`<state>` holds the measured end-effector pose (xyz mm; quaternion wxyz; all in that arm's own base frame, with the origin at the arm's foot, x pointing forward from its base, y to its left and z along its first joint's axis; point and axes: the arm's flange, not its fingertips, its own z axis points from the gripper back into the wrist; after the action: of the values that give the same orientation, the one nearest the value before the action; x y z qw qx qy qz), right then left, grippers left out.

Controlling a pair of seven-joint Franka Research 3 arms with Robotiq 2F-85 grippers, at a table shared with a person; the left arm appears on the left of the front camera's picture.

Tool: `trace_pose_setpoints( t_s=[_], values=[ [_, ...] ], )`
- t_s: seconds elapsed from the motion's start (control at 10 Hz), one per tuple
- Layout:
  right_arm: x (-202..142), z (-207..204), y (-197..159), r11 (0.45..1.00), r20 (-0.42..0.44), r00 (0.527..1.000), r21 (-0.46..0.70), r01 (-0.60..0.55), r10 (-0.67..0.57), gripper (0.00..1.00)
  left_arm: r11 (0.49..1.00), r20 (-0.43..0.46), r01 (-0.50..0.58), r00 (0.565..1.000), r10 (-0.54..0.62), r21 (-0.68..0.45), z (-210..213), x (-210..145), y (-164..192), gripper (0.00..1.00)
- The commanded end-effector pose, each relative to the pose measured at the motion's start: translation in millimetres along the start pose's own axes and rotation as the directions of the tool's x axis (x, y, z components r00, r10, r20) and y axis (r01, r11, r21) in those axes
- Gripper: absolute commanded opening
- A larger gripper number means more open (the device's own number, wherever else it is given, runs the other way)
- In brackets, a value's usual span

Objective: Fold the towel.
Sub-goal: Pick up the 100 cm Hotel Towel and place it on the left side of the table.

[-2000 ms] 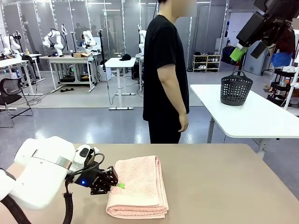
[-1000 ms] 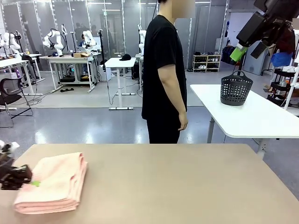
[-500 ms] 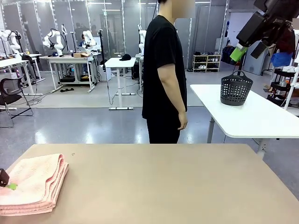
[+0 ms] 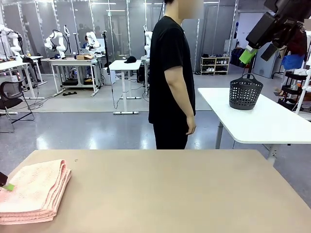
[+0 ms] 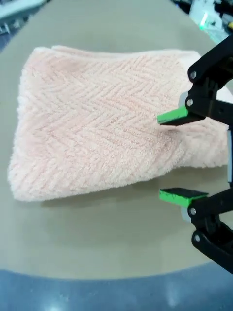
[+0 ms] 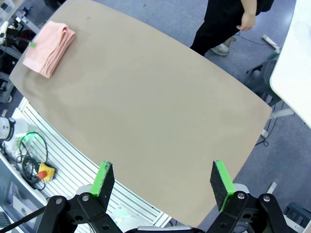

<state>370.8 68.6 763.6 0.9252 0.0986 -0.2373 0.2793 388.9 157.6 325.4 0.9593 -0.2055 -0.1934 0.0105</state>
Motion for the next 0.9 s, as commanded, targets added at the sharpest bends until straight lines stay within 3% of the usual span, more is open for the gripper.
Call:
trace_pose_setpoints(
  t_s=[0.0,0.1,0.2,0.6,0.7,0.8],
  values=[
    [-0.3,0.3,-0.1,1.000,-0.001,1.000,-0.003,0.003,-0.003,1.00,0.992,0.035,0.097,0.994,-0.100,0.078,29.2,0.3,-17.3,1.00],
    [-0.3,0.3,-0.1,1.000,-0.001,1.000,-0.003,0.003,-0.003,1.00,0.987,0.051,0.124,0.990,-0.129,0.097,42.9,2.3,-26.2,0.92],
    [-0.3,0.3,-0.1,1.000,-0.001,1.000,-0.003,0.003,-0.003,1.00,0.983,0.054,0.149,0.986,-0.156,0.111,51.2,1.4,-34.3,1.00],
    [-0.3,0.3,-0.1,1.000,-0.001,1.000,-0.003,0.003,-0.003,1.00,0.980,0.060,0.163,0.983,-0.171,0.115,58.9,-7.3,-57.8,1.00],
    [-0.3,0.3,-0.1,1.000,-0.001,1.000,-0.003,0.003,-0.003,1.00,0.975,0.058,0.187,0.979,-0.195,0.115,64.7,23.3,-39.6,1.00],
    [-0.3,0.3,-0.1,1.000,-0.001,1.000,-0.003,0.003,-0.003,1.00,0.975,0.058,0.187,0.979,-0.195,0.115,64.7,23.3,-39.6,1.00]
  ],
)
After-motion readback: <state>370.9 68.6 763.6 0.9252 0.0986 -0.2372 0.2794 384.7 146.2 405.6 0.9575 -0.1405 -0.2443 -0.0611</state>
